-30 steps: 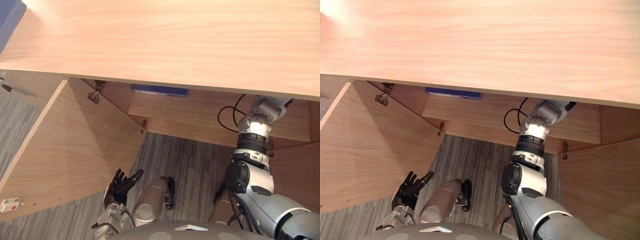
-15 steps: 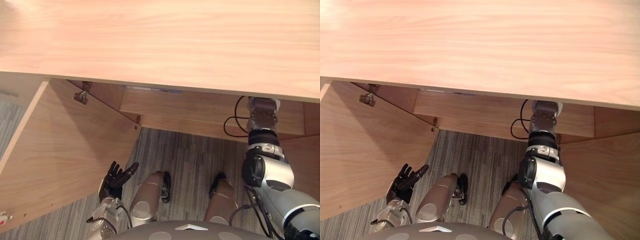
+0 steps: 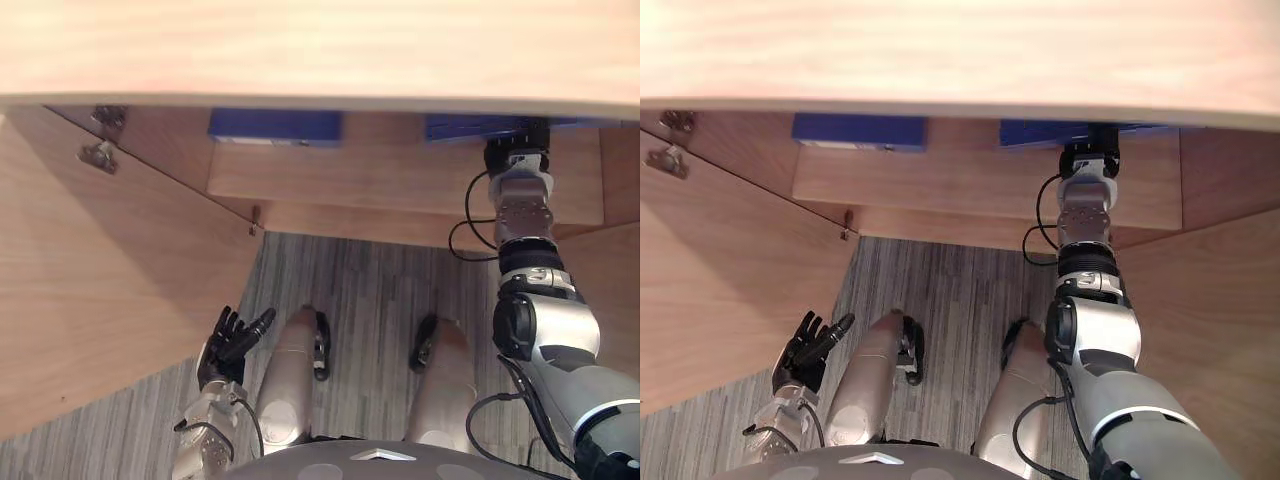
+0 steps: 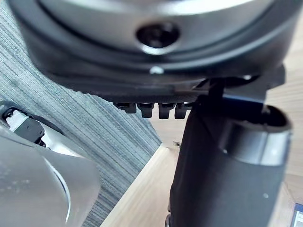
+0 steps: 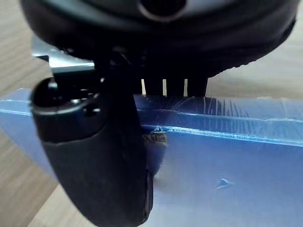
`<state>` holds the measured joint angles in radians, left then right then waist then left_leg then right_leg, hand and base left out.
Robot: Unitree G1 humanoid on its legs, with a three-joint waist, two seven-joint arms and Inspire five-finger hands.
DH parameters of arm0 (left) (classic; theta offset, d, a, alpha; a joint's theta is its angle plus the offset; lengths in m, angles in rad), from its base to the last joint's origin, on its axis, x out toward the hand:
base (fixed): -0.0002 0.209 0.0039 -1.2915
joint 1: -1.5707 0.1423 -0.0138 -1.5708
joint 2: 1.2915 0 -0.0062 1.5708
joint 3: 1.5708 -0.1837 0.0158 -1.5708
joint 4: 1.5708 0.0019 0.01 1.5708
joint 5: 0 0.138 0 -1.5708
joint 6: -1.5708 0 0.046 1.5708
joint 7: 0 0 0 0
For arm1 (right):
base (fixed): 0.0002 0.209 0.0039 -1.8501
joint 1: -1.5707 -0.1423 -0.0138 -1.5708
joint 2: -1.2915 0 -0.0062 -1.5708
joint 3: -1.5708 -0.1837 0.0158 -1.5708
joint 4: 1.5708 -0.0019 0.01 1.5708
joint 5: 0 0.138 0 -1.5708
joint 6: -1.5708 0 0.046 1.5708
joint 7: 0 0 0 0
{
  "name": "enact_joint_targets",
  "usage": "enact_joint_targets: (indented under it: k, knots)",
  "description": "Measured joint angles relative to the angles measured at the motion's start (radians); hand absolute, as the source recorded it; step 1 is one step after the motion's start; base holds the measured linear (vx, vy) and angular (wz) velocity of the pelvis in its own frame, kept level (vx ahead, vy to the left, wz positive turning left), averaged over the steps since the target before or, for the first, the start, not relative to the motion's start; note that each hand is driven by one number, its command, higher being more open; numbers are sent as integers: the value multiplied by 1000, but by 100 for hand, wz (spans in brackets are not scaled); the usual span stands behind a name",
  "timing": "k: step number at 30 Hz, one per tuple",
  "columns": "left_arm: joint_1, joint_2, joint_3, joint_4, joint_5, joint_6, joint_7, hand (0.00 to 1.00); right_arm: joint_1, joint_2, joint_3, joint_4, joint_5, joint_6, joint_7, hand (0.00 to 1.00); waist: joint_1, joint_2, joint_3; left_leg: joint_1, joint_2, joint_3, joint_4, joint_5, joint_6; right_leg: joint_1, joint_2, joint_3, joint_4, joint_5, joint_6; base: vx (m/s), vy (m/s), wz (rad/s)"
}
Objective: Walk over to the cabinet, pick up the folder, carry it to the office cabinet, place the folder inside the office cabinet, then close the office cabinet door
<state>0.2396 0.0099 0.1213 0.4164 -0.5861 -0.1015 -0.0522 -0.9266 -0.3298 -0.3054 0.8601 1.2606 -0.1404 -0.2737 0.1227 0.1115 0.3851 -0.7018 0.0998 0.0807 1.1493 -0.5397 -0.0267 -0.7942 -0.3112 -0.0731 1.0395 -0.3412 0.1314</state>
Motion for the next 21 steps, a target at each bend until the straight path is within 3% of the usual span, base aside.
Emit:
enact_joint_targets:
  k: [8, 21]
  knots:
    - [-8, 0, -10, -8, -1, 3, 19, 100, 9, 57, 2, -38, -1, -21, 52, 0, -4, -2, 5, -126, 30, -24, 167, -76, -11, -144, 11, 30, 181, -57, -20, -149, 9, -2]
    - [-39, -1, -9, -7, 0, 3, 36, 100, 8, 104, -40, -94, 3, -59, 54, 0, 13, -1, 3, -154, 52, -39, 197, -78, -28, -183, 26, 26, 233, -74, -34, -25, -20, -1]
